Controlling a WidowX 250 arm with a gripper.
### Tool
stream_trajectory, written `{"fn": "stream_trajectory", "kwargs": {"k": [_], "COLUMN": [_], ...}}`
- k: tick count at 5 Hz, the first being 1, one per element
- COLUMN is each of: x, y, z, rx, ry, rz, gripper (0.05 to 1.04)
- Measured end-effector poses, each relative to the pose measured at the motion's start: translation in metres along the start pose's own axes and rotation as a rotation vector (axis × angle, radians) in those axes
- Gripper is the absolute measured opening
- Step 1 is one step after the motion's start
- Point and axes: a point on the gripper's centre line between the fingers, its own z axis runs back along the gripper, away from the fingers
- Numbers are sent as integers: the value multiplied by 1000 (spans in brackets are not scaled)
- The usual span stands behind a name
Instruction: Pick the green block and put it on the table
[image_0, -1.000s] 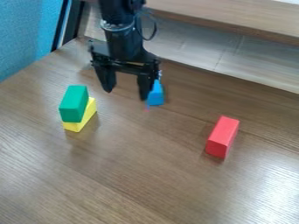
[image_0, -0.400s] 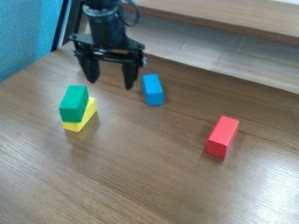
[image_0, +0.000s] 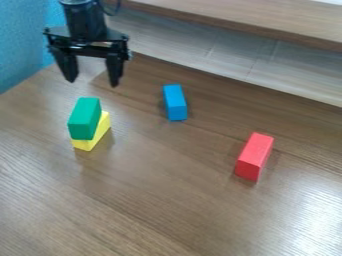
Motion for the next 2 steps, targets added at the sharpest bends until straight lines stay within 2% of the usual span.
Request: {"fn": "stream_trajectory", "kwargs": {"k": [1,2], "x": [-1,-7], "y": [23,31], "z": [-3,-13], "rx": [17,-1], "ry": [11,30], "rz": [94,141], "gripper": [1001,1001]}}
